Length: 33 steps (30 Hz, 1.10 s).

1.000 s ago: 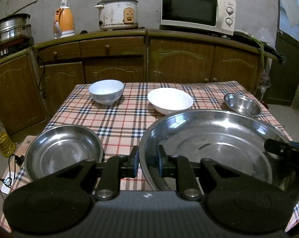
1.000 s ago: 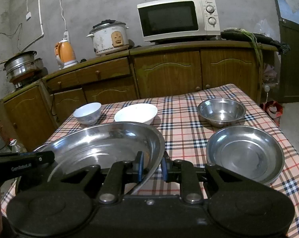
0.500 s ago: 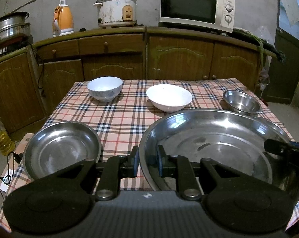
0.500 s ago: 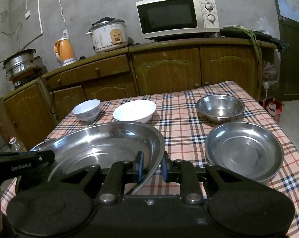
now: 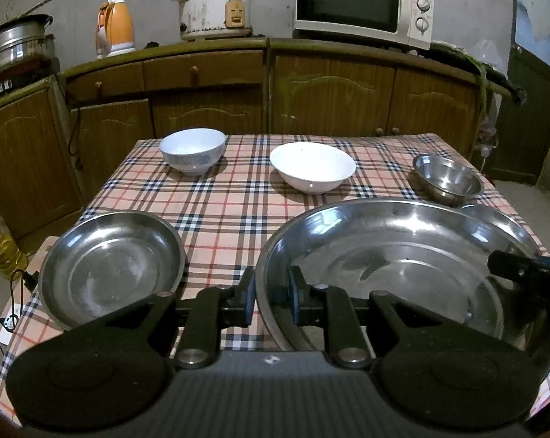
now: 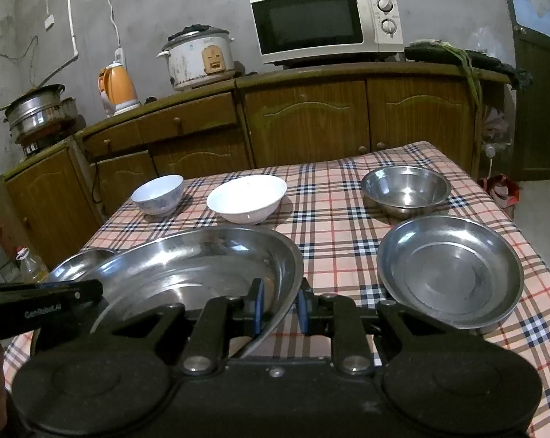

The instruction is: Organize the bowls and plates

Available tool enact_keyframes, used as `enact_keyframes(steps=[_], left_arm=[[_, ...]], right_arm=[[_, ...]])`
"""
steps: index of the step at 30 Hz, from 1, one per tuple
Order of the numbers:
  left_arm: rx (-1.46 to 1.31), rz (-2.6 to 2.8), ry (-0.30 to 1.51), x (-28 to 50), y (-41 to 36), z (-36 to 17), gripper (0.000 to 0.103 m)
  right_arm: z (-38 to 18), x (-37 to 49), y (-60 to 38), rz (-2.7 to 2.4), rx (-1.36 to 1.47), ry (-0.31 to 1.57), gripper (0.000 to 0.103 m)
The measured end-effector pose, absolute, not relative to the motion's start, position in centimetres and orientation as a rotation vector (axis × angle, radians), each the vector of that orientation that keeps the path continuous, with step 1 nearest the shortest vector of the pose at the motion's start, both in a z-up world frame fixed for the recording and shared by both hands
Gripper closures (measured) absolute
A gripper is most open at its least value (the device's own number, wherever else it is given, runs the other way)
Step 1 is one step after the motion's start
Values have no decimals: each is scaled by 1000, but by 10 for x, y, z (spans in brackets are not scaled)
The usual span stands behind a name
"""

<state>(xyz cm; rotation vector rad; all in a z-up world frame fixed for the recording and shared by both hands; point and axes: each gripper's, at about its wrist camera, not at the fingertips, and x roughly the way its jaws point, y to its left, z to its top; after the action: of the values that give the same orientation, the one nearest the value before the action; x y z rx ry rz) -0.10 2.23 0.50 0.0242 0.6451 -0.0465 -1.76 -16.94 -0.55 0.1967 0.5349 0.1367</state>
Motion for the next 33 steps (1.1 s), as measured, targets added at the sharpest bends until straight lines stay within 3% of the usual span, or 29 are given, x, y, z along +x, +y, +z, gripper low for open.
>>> enact_keyframes(steps=[33], left_arm=[[45, -49, 664, 4, 18, -2, 83]], right_arm=[[-11, -15, -173, 138, 207, 552, 78]])
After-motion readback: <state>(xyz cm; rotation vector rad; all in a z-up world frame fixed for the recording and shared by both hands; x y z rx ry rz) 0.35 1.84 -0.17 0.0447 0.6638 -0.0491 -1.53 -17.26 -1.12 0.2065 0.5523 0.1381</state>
